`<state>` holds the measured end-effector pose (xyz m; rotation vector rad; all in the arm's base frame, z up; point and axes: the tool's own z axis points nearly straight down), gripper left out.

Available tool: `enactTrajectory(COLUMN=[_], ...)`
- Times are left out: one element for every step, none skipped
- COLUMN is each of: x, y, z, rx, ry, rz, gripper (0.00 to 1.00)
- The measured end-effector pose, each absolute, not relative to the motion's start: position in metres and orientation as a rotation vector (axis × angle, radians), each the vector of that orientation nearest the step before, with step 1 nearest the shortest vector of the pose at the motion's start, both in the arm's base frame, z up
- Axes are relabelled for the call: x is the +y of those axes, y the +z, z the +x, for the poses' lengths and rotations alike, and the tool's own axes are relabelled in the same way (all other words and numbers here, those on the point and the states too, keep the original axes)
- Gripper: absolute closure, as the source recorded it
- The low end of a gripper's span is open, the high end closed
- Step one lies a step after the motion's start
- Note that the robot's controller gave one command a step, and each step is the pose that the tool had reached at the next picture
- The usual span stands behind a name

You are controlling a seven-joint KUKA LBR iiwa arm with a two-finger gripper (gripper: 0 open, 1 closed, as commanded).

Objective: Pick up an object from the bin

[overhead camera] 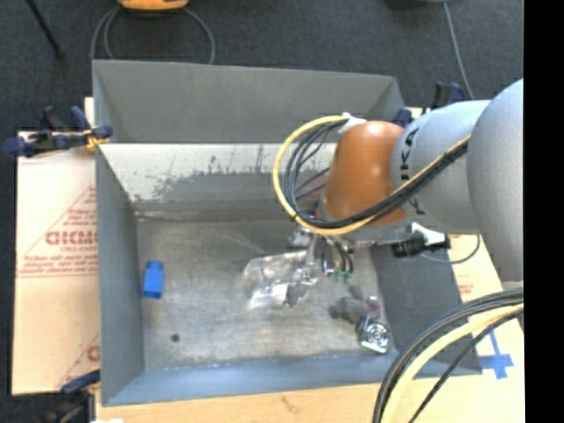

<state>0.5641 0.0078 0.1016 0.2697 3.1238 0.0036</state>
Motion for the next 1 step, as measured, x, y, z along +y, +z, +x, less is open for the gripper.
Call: enactTrajectory(x=[0.0146], y=[0.104], z=[0.5551], rx=[3.138], ry=[-0.002], rz=[0.133], gripper=[0.0])
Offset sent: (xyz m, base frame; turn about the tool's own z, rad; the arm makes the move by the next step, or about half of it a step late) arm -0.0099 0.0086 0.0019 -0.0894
